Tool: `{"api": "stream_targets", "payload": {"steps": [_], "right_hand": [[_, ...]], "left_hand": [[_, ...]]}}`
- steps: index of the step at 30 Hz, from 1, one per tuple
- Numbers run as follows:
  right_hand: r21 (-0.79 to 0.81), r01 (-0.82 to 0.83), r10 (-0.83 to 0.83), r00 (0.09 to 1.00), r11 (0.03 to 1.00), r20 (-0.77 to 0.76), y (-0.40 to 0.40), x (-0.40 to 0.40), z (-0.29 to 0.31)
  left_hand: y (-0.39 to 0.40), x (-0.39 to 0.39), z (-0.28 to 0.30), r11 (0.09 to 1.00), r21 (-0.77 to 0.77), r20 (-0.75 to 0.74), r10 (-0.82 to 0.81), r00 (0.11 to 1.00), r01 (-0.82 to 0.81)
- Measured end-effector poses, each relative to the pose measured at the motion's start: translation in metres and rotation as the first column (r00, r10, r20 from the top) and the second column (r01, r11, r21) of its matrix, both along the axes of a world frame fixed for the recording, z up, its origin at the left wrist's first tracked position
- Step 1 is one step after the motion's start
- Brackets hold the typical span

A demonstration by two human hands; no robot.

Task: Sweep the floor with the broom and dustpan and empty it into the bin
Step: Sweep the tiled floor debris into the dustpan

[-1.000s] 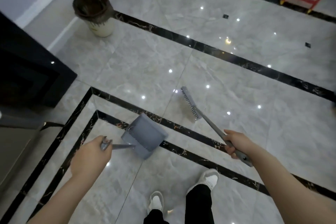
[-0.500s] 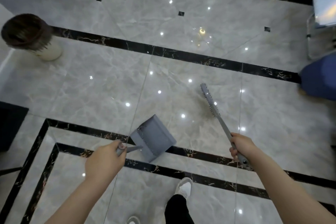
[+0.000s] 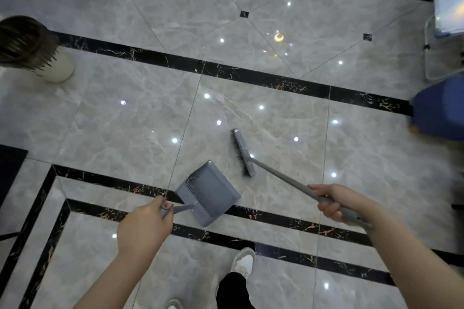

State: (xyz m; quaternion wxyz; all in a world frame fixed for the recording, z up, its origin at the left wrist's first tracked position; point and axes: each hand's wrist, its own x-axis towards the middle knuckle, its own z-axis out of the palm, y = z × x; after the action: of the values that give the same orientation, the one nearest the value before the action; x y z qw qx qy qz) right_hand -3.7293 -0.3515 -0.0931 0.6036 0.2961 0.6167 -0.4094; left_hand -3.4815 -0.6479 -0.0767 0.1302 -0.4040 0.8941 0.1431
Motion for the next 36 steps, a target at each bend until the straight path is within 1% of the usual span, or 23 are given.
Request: {"api": "stream_targets", "payload": {"steps": [2,4,6,8,11,14,18,20,24,26,29,33,34,36], "right_hand": [[0.017,-0.052,0.053,0.997,0.999,-0.063,0.001,-0.011,0.003],[0.082,-0.140,0.150,0.979,0.987,-0.140,-0.007,-0.010,0.001],[0.118,-0.190,0.208,0.964,0.975,-0.164,-0.018,-0.001,-0.005],[0.113,-0.211,0.226,0.963,0.971,-0.144,-0.029,0.013,-0.011],[0.058,-0.251,0.255,0.964,0.966,-0.071,-0.043,0.040,-0.017],[-0.032,-0.175,0.177,0.983,0.984,0.044,-0.054,0.064,-0.016],[-0.072,-0.156,0.160,0.986,0.985,0.054,-0.058,0.067,0.001],[-0.067,-0.148,0.150,0.988,0.987,0.023,-0.055,0.055,0.013],[0.030,-0.265,0.266,0.954,0.964,-0.136,-0.063,0.046,0.020],[0.078,-0.288,0.297,0.941,0.954,-0.162,-0.073,0.052,0.011],[0.075,-0.257,0.264,0.959,0.963,-0.102,-0.084,0.071,-0.006],[-0.020,-0.278,0.278,0.961,0.961,0.014,-0.080,0.086,-0.009],[-0.049,-0.261,0.263,0.964,0.964,0.041,-0.077,0.085,-0.007],[-0.081,-0.177,0.185,0.978,0.981,0.101,-0.072,0.080,-0.001]], "left_hand": [[-0.002,-0.001,0.000,1.000,-0.019,-0.024,-0.011,1.000,0.010],[-0.003,0.000,-0.001,0.999,-0.030,-0.019,-0.012,1.000,0.012],[-0.003,0.000,-0.002,0.999,-0.035,-0.023,-0.009,1.000,0.008],[-0.003,0.005,-0.004,0.999,-0.038,-0.018,-0.022,1.000,0.021],[-0.006,0.010,-0.007,0.998,-0.041,-0.018,-0.038,0.999,0.038],[-0.006,0.010,-0.007,0.999,-0.025,-0.015,-0.029,0.999,0.029],[-0.007,0.016,-0.007,0.999,-0.013,-0.056,-0.031,0.998,0.031],[-0.008,0.018,-0.007,0.999,0.002,-0.049,-0.040,0.998,0.041],[-0.009,0.018,-0.008,0.999,0.005,-0.057,-0.042,0.998,0.042],[-0.009,0.018,-0.008,0.999,0.004,-0.057,-0.040,0.998,0.041],[-0.010,0.018,-0.005,0.999,0.019,-0.033,-0.044,0.999,0.044],[-0.010,0.015,-0.004,0.999,0.019,-0.029,-0.047,0.998,0.047],[-0.010,0.013,-0.003,0.999,0.016,-0.027,-0.045,0.999,0.046],[-0.011,0.013,-0.004,0.999,0.012,-0.029,-0.035,0.999,0.036]]}}
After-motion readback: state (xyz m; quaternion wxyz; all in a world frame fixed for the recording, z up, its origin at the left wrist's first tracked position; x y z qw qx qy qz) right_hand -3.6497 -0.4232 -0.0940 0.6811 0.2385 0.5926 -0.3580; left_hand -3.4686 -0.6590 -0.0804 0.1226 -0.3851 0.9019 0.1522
